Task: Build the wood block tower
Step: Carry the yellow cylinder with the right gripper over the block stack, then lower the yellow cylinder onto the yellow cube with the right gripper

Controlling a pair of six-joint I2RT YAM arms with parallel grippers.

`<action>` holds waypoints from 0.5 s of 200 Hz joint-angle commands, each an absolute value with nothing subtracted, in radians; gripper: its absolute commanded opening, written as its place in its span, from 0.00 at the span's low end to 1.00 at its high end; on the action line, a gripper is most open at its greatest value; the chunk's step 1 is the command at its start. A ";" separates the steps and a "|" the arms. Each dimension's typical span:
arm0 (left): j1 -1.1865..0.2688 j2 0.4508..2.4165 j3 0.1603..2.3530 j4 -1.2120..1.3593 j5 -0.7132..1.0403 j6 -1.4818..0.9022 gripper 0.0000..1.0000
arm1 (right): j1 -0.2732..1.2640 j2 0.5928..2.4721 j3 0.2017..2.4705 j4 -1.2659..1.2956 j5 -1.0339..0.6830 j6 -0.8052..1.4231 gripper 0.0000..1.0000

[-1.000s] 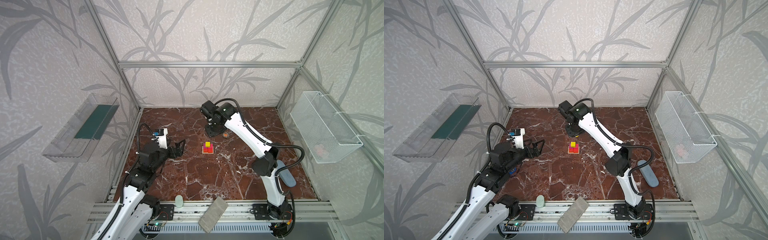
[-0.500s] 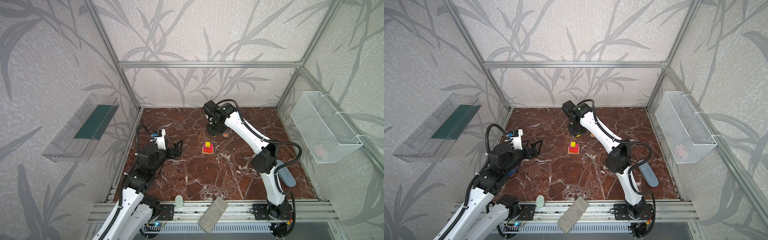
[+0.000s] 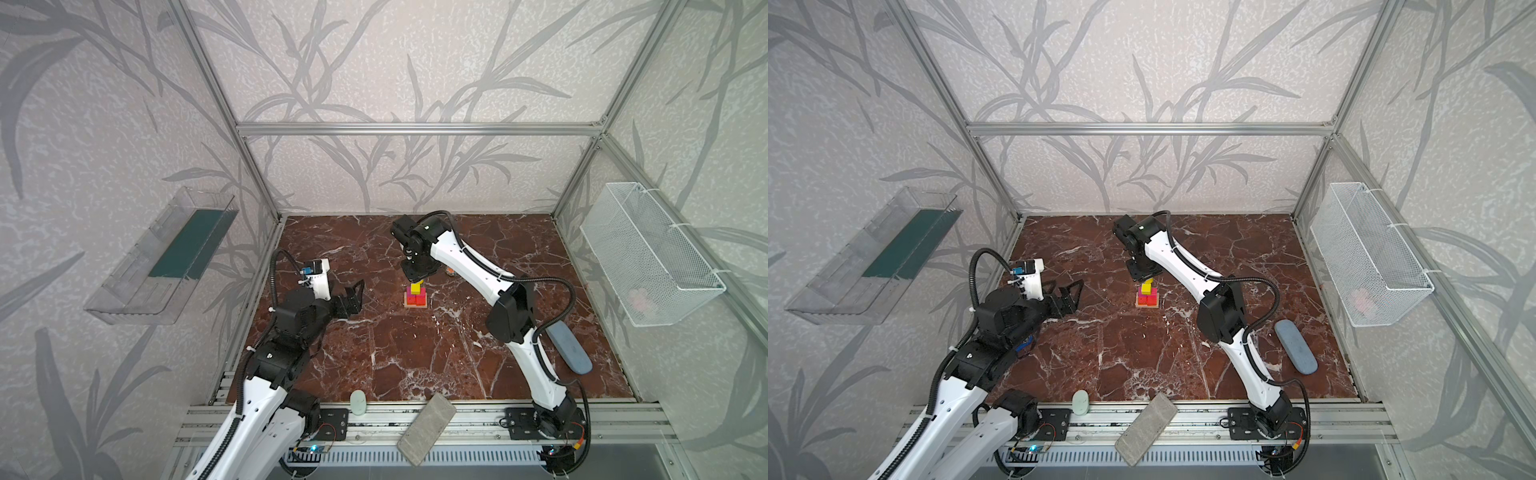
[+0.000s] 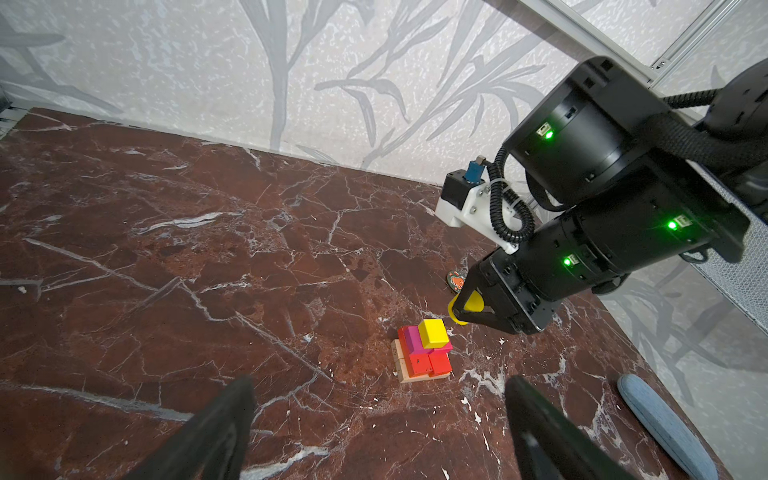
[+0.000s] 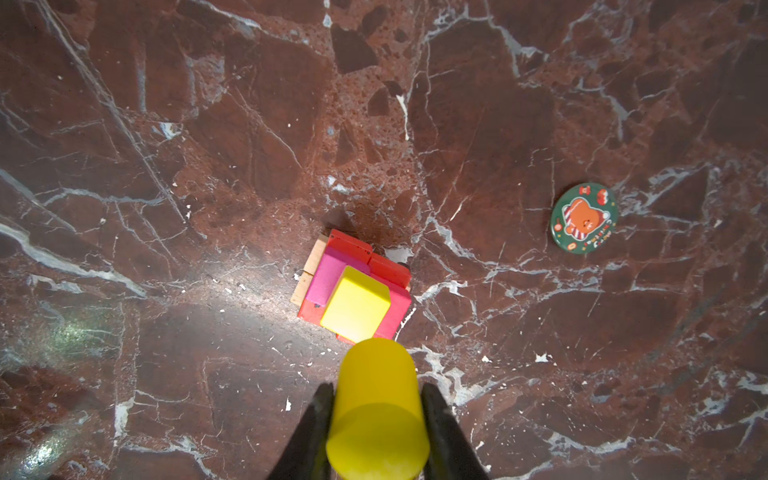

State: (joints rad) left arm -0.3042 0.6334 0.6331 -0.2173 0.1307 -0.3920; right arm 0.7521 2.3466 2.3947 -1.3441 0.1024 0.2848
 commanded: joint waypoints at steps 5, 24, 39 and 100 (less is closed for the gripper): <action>-0.301 0.622 0.655 -0.227 0.119 -0.373 0.92 | 0.761 2.375 2.434 -1.347 0.092 0.293 0.00; -0.300 0.623 0.656 -0.227 0.118 -0.373 0.92 | 0.762 2.385 2.433 -1.347 0.085 0.297 0.00; -0.301 0.622 0.655 -0.227 0.118 -0.372 0.92 | 0.765 2.390 2.430 -1.344 0.081 0.299 0.00; -0.301 0.622 0.655 -0.229 0.118 -0.371 0.92 | 0.770 2.400 2.412 -1.324 0.074 0.306 0.00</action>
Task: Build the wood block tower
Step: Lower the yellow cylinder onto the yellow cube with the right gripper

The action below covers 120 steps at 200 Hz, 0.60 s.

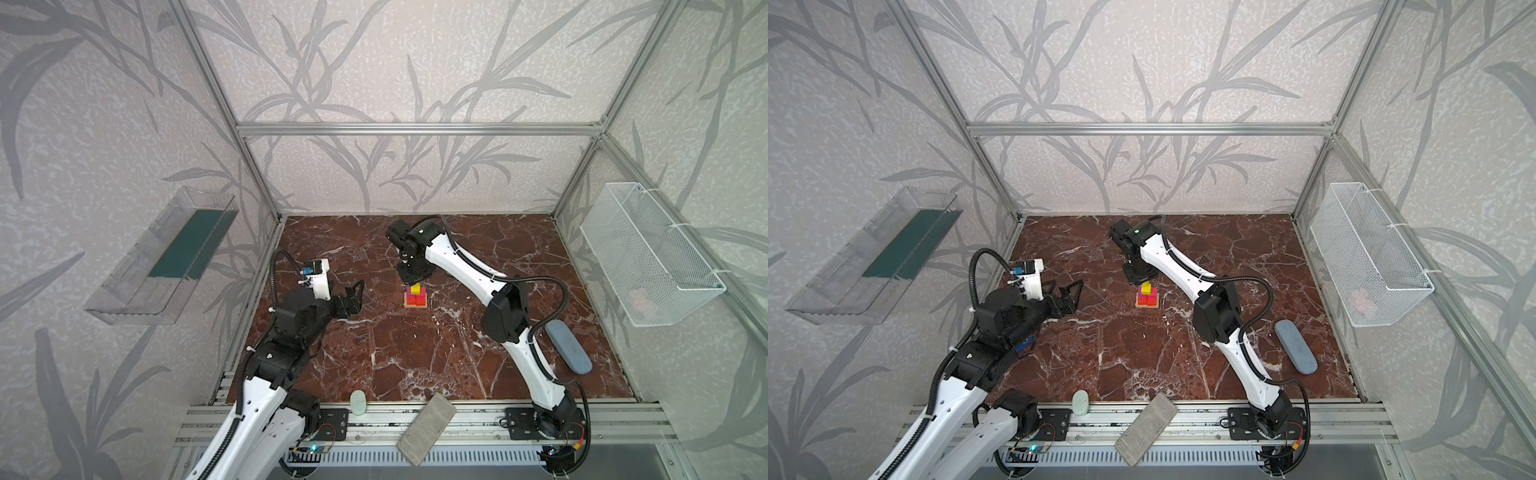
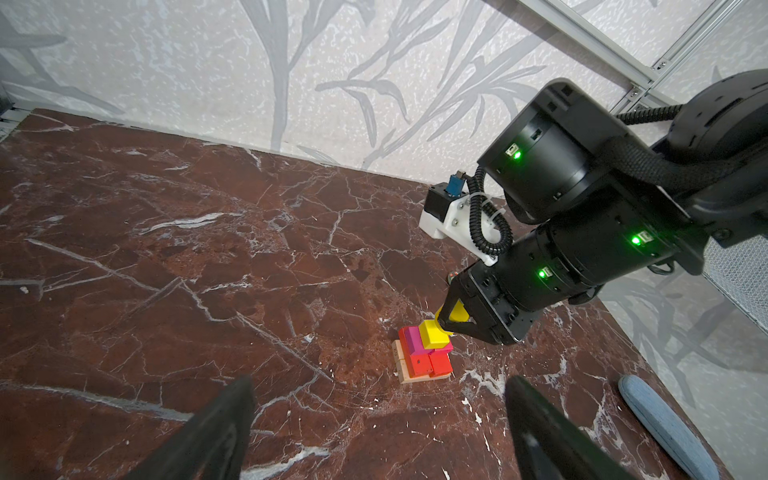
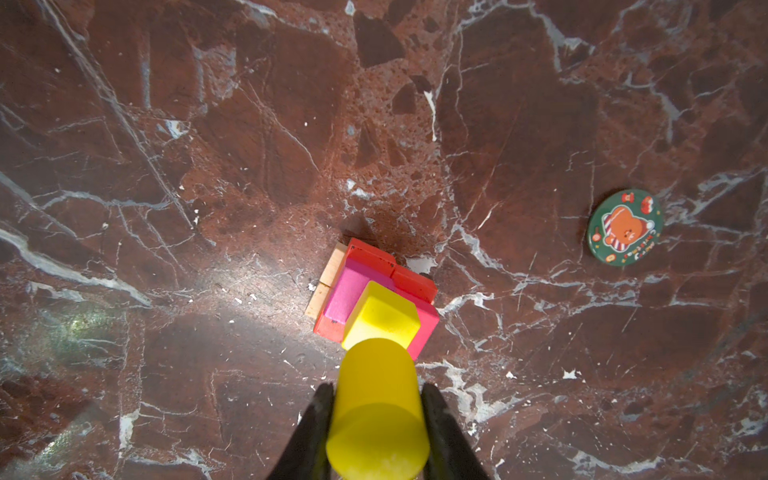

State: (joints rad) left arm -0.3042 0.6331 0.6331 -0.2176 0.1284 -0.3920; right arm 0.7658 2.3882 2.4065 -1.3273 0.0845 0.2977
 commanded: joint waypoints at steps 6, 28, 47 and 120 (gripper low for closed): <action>-0.301 0.624 0.655 -0.229 0.118 -0.371 0.92 | 0.770 2.400 2.409 -1.322 0.074 0.308 0.00; -0.301 0.626 0.655 -0.229 0.118 -0.371 0.92 | 0.770 2.402 2.399 -1.319 0.075 0.307 0.00; -0.301 0.626 0.655 -0.227 0.117 -0.370 0.92 | 0.770 2.404 2.391 -1.315 0.074 0.308 0.00; -0.301 0.629 0.656 -0.229 0.118 -0.370 0.92 | 0.770 2.408 2.363 -1.302 0.077 0.313 0.00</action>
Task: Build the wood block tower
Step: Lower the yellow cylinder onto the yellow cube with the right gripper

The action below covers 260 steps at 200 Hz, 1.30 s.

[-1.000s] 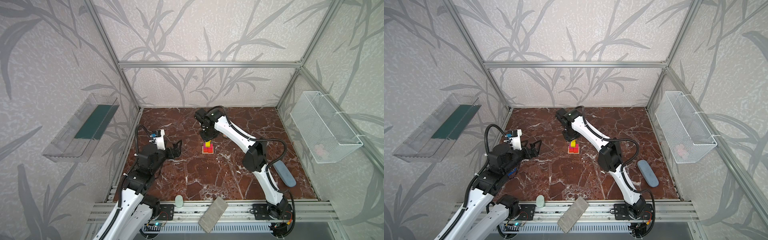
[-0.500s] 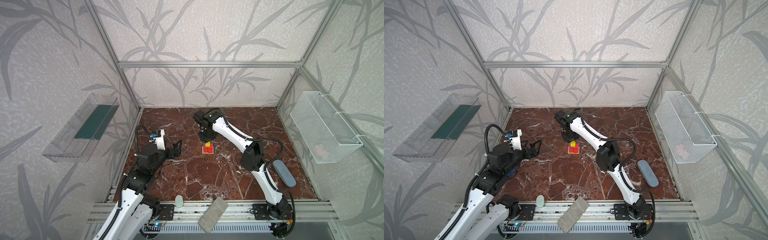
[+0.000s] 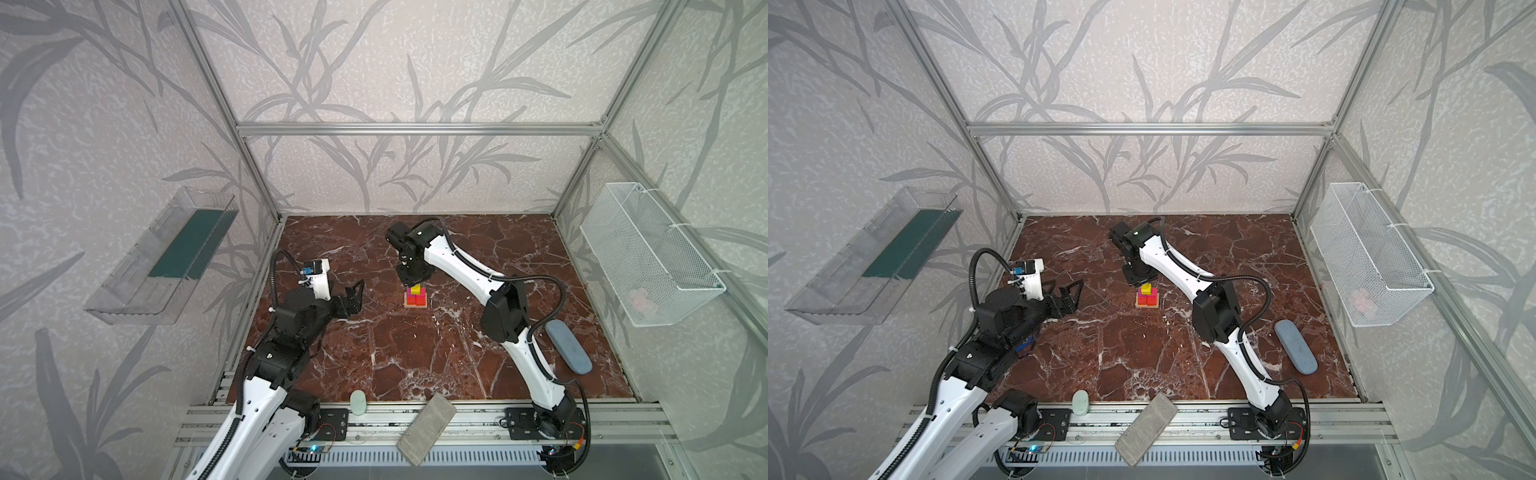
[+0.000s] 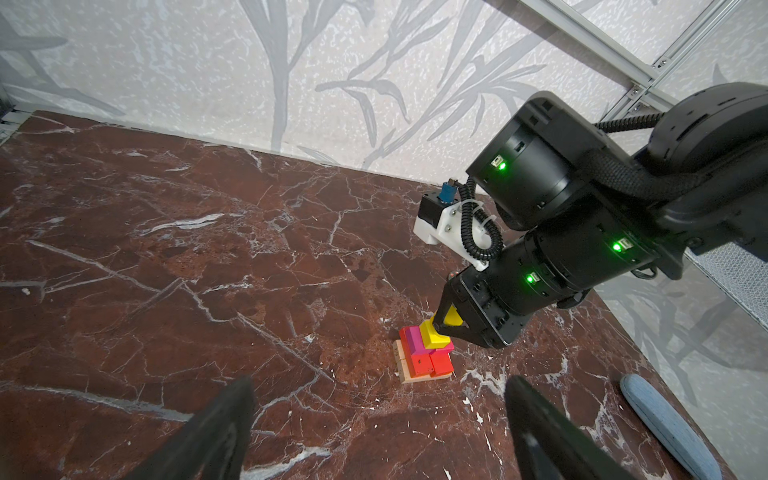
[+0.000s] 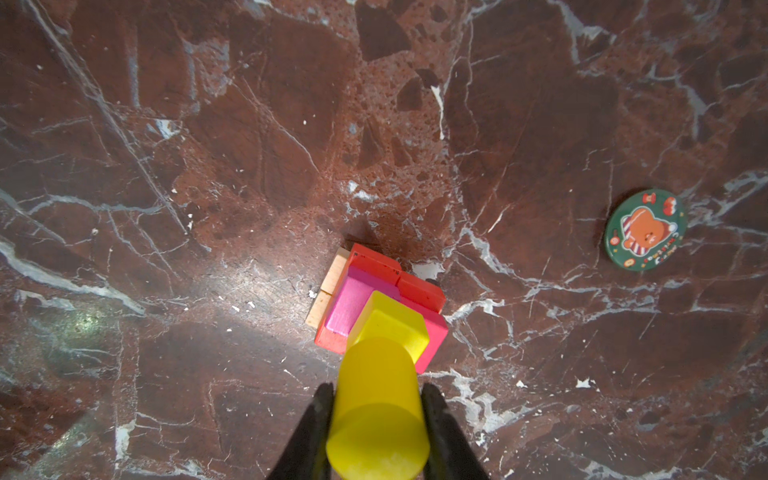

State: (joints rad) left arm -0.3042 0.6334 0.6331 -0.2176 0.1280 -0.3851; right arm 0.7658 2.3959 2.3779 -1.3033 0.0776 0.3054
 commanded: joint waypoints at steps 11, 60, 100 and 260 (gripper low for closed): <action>-0.301 0.630 0.656 -0.229 0.118 -0.370 0.92 | 0.770 2.407 2.358 -1.300 0.080 0.314 0.00; -0.300 0.628 0.656 -0.229 0.117 -0.371 0.92 | 0.767 2.402 2.339 -1.287 0.080 0.317 0.00; -0.301 0.628 0.657 -0.230 0.115 -0.371 0.92 | 0.763 2.401 2.334 -1.285 0.081 0.319 0.00; -0.302 0.626 0.653 -0.233 0.112 -0.370 0.92 | 0.749 2.354 2.278 -1.259 0.083 0.325 0.11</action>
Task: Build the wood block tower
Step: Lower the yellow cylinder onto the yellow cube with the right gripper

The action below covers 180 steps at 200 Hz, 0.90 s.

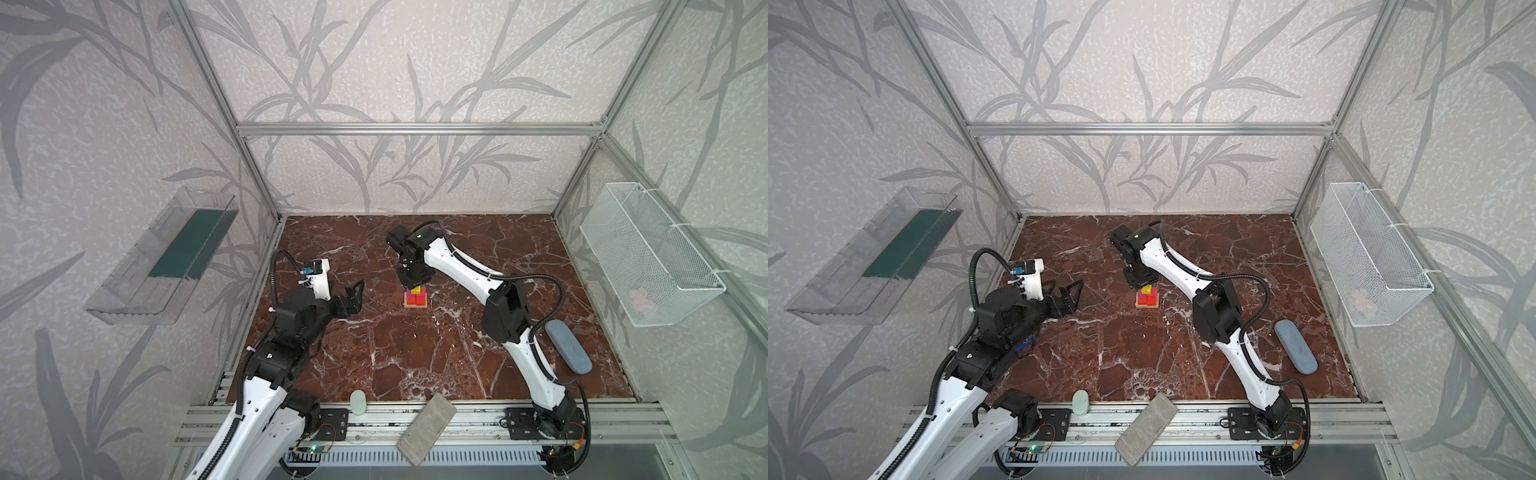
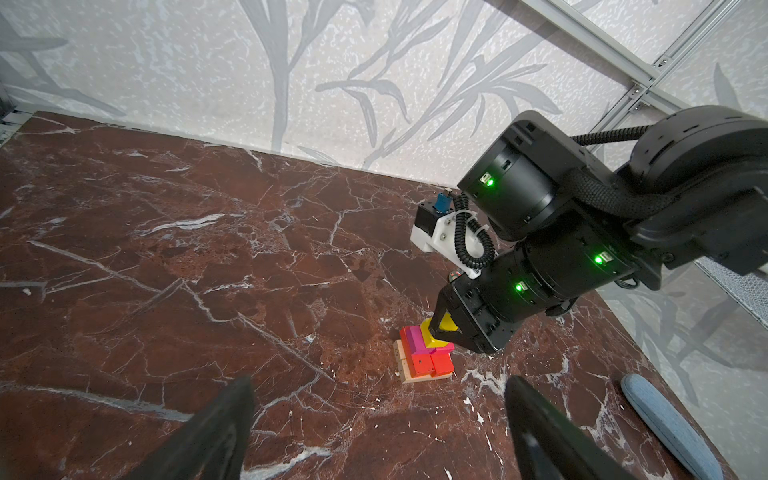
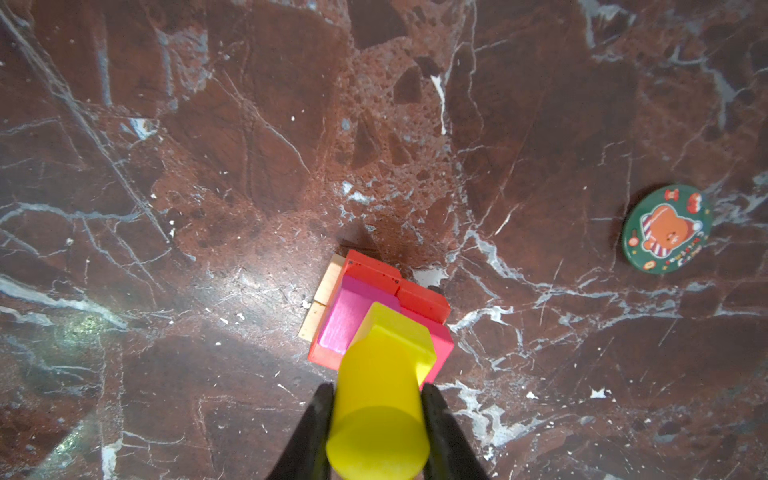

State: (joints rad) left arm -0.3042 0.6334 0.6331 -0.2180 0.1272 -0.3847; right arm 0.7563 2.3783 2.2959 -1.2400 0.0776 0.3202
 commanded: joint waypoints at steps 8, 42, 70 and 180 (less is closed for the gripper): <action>-0.300 0.625 0.653 -0.233 0.113 -0.370 0.92 | 0.747 2.354 2.279 -1.260 0.083 0.325 0.14; -0.301 0.625 0.653 -0.232 0.112 -0.371 0.92 | 0.747 2.351 2.276 -1.261 0.084 0.327 0.20; -0.301 0.626 0.653 -0.233 0.113 -0.370 0.92 | 0.748 2.349 2.276 -1.261 0.086 0.327 0.28; -0.302 0.624 0.653 -0.233 0.111 -0.370 0.92 | 0.748 2.341 2.275 -1.261 0.088 0.331 0.44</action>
